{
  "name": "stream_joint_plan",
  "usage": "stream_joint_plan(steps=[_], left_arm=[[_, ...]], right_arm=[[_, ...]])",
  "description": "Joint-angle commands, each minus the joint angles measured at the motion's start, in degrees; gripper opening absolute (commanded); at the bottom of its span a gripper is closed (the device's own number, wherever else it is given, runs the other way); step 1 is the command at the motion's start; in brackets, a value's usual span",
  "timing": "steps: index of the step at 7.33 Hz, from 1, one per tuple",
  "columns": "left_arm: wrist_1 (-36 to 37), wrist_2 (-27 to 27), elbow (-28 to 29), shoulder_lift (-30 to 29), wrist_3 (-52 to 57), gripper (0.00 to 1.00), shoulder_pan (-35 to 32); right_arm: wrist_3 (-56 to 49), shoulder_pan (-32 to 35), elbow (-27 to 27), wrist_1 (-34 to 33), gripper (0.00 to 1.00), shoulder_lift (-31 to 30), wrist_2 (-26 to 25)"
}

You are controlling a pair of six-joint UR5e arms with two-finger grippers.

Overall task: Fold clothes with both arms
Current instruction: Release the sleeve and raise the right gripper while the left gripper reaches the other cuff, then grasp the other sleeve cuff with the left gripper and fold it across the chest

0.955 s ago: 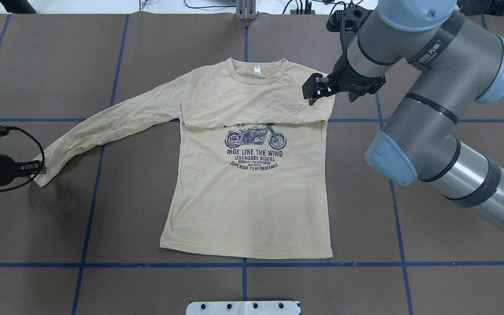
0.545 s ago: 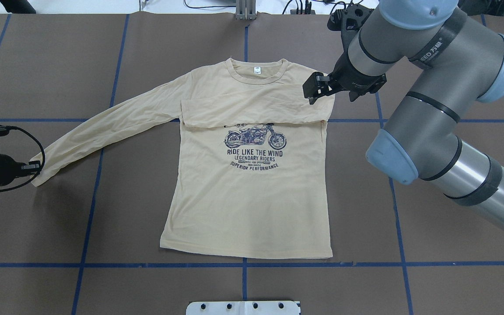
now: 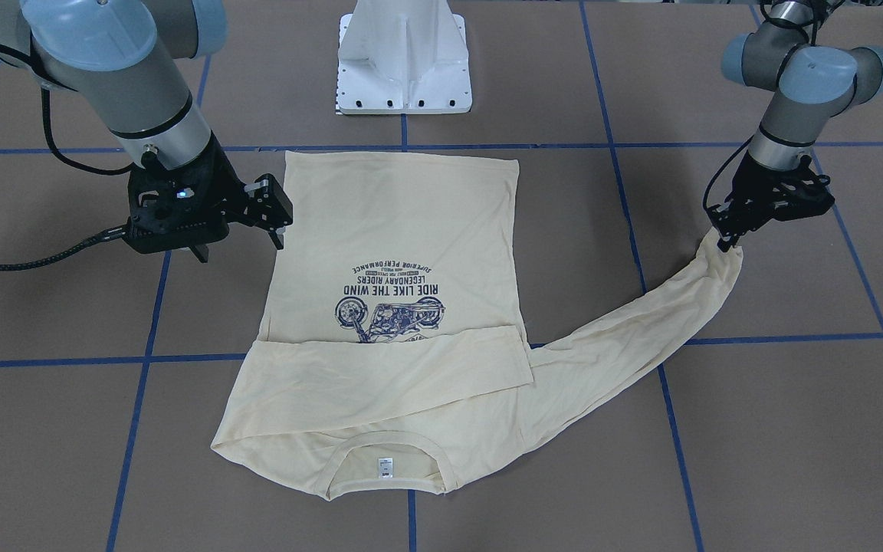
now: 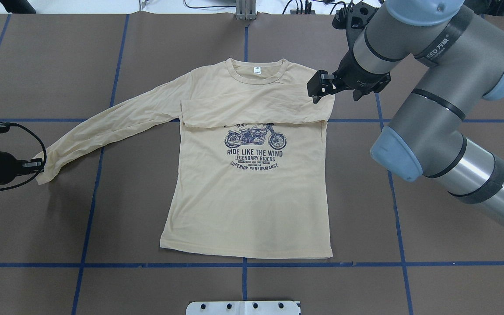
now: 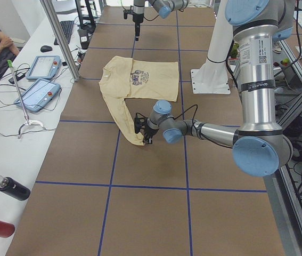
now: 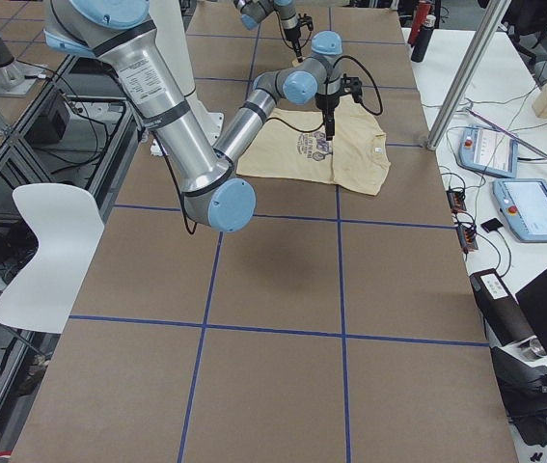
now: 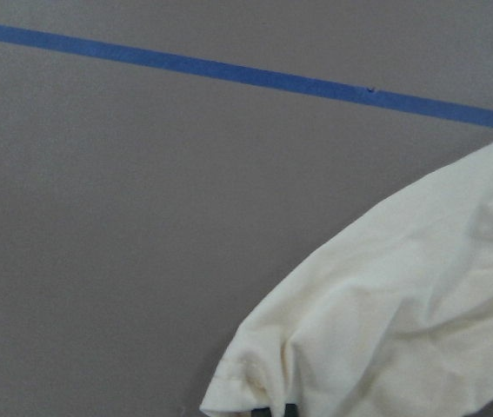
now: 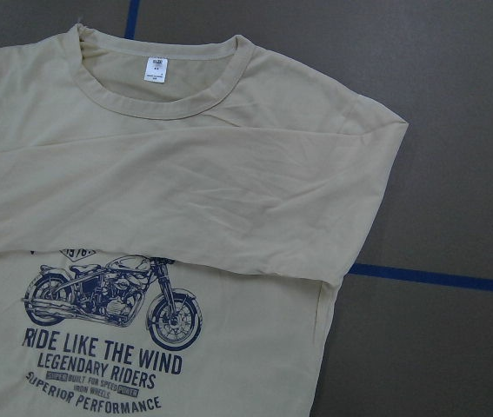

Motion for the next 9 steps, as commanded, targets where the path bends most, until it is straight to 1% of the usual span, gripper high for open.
stream_joint_plan(steps=[1, 2, 3, 4, 5, 6, 7, 8, 9], left_arm=[[-0.07, -3.37, -5.27, 0.11, -2.43, 0.00, -0.57], [-0.07, -3.56, -7.73, -1.02, -4.19, 0.00, -0.66], [0.02, -5.65, -9.14, -3.99, -7.34, 0.00, -2.40], [0.37, -11.50, -9.07, -7.94, -9.90, 0.00, -5.81], [2.46, -17.30, -9.07, -11.37, -10.88, 0.00, -10.46], [6.49, -21.88, -8.89, -16.71, -13.07, 0.00, -13.98], [13.49, -23.06, -8.46, -24.86, -16.05, 0.00, -14.63], [19.04, -23.07, -7.32, -33.38, -20.86, 0.00, -14.46], [22.40, -23.16, -5.66, -39.99, -25.35, 0.00, -14.02]], right_arm=[[-0.42, 1.21, 0.15, -0.06, 1.00, -0.94, 1.75], [-0.42, 2.09, 1.72, -0.06, 1.00, -3.38, 2.90], [-0.77, 2.36, 4.43, -0.14, 1.00, -8.27, 2.91], [-1.55, 3.49, 5.94, -0.14, 1.00, -11.89, 2.91], [-3.56, 4.37, 6.65, -0.14, 1.00, -15.06, 2.91], [-5.58, 4.99, 7.70, -0.14, 1.00, -18.48, 2.91], [-7.52, 6.48, 8.50, -0.14, 1.00, -21.22, 2.91], [-10.24, 6.93, 9.72, -0.06, 1.00, -24.29, 2.91], [-12.26, 8.41, 9.82, -0.14, 1.00, -25.28, 3.00]])
